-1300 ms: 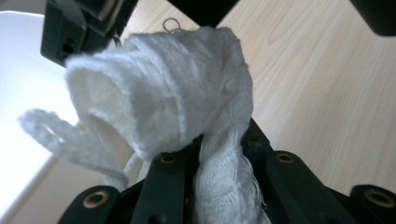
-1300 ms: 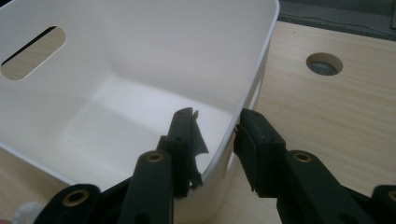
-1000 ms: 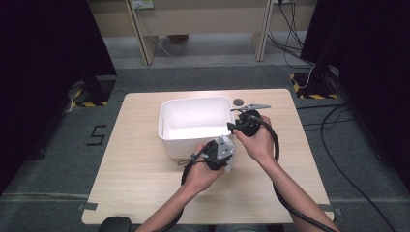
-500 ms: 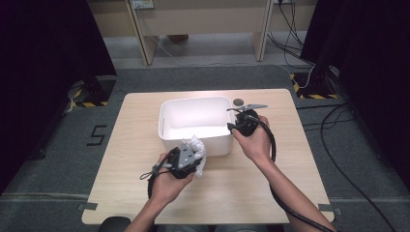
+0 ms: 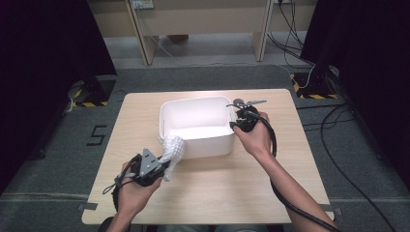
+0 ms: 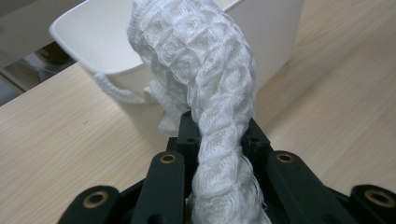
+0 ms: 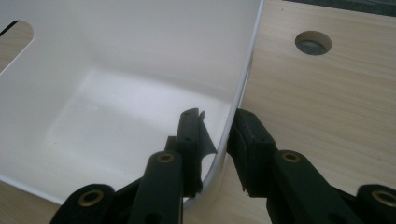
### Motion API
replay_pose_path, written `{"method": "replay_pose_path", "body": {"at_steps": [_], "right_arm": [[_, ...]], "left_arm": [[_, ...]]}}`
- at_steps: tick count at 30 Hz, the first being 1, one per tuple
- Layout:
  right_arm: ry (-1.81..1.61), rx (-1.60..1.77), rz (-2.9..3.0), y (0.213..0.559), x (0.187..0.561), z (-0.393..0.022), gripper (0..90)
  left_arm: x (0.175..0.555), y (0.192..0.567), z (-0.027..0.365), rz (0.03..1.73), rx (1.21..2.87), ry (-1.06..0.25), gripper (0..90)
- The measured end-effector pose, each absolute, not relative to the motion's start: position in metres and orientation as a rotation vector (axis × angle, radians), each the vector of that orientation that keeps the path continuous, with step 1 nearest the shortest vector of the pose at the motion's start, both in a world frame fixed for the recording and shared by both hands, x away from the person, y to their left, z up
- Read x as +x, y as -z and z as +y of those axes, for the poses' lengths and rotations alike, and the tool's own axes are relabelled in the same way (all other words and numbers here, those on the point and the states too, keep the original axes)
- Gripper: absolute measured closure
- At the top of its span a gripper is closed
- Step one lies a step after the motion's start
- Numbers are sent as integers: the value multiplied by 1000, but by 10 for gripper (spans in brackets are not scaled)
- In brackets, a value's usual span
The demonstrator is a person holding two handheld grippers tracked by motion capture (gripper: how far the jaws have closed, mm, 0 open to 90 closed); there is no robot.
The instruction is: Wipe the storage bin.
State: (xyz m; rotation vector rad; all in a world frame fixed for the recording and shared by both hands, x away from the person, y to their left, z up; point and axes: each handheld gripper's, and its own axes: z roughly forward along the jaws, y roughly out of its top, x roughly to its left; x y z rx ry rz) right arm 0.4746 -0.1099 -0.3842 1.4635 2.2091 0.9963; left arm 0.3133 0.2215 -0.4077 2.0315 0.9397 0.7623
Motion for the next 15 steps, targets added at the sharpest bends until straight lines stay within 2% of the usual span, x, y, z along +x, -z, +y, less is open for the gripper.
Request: {"method": "replay_pose_path", "body": {"at_steps": [11, 13, 15], "right_arm": [[-899, 1449, 2191, 381, 489, -130, 871], [-886, 1449, 2177, 381, 492, -135, 858], [-891, 1465, 2157, 381, 494, -139, 791]], "left_arm": [[297, 404, 274, 1089, 1979, -862, 748], [299, 403, 283, 1128, 1962, -876, 749], [305, 404, 290, 1163, 1950, -885, 749]]}}
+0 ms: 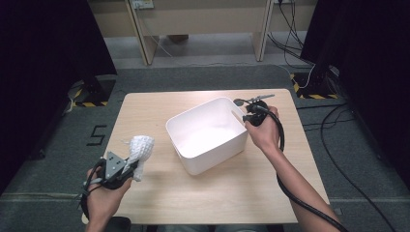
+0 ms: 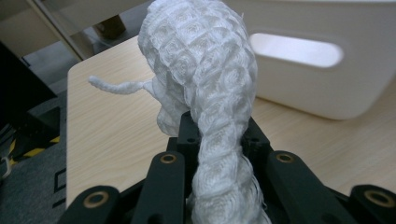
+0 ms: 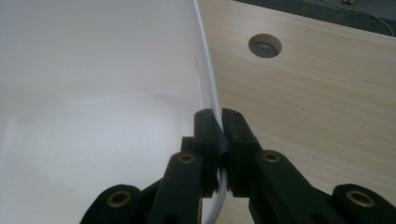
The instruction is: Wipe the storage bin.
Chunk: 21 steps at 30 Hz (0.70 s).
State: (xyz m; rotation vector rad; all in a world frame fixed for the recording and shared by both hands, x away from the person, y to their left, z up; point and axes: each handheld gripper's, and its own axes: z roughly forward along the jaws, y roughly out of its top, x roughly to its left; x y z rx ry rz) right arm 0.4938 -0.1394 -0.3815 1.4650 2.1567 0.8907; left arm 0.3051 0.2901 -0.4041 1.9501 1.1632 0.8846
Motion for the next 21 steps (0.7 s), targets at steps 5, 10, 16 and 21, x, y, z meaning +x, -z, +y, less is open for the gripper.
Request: {"method": "replay_pose_path", "body": {"at_steps": [5, 10, 16, 21], "right_arm": [[-961, 1436, 2103, 365, 478, -152, 715], [-904, 1427, 2122, 352, 452, -171, 809], [-852, 1465, 2298, 370, 439, -170, 821], [-864, 1424, 2368, 379, 440, -155, 810]], "left_arm": [[338, 413, 294, 1220, 1937, -880, 749], [375, 420, 279, 1203, 1953, -874, 748], [406, 425, 256, 1125, 1976, -823, 747], [418, 424, 242, 1044, 2016, -796, 747]]}}
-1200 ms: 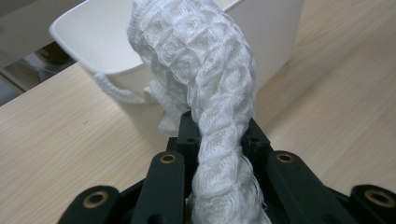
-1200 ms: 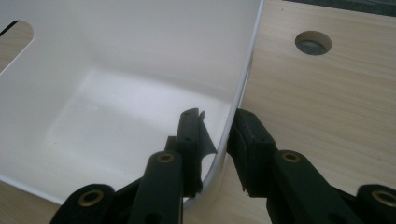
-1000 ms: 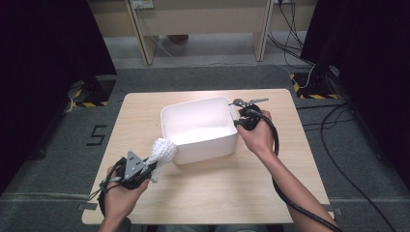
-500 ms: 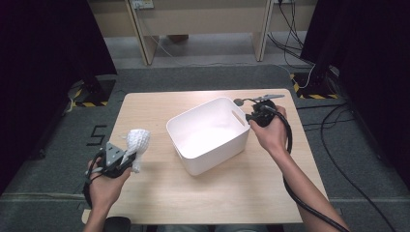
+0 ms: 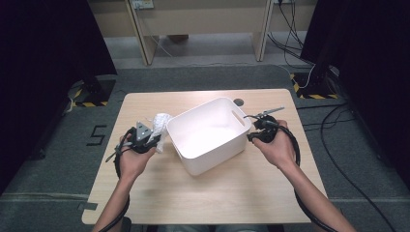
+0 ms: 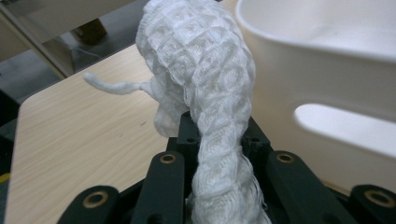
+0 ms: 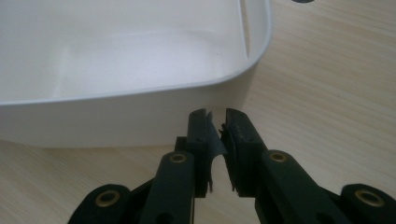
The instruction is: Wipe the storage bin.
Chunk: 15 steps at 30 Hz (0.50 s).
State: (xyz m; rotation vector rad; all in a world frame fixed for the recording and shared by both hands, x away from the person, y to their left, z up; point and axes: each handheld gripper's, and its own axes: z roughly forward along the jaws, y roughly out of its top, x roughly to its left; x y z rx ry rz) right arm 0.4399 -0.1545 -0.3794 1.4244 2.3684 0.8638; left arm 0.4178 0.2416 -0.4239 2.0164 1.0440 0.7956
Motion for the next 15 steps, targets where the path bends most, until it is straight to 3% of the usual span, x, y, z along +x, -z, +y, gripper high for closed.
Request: {"method": "replay_pose_path", "body": {"at_steps": [15], "right_arm": [[-893, 1348, 2348, 389, 483, -98, 803]], "left_arm": [[405, 424, 214, 860, 2111, -744, 748]]}}
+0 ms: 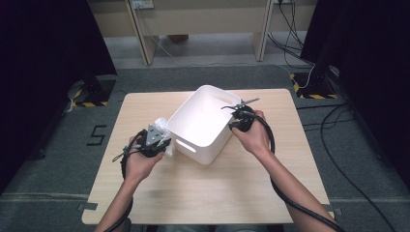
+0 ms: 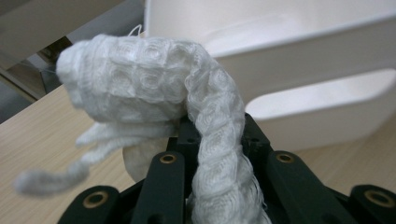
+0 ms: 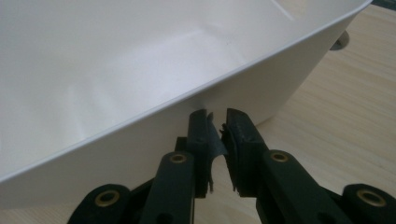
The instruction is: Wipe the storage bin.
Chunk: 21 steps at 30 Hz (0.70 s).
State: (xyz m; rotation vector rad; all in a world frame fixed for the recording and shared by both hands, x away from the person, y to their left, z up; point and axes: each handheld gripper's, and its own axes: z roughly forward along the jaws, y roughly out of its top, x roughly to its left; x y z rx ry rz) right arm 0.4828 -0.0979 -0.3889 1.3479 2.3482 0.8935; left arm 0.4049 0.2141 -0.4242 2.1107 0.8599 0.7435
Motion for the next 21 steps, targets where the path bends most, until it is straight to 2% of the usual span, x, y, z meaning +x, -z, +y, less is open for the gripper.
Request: {"method": "replay_pose_path", "body": {"at_steps": [7, 13, 18, 21], "right_arm": [[-936, 1388, 2334, 382, 485, -95, 709], [-1095, 1570, 2142, 360, 494, -104, 577], [-1028, 1624, 2170, 368, 501, -86, 543], [-981, 1651, 2203, 378, 502, -78, 555]], "left_arm": [[404, 423, 189, 783, 2154, -732, 747], [402, 422, 187, 792, 2157, -741, 746], [398, 424, 186, 805, 2130, -747, 745], [397, 424, 183, 792, 2134, -763, 745]]}}
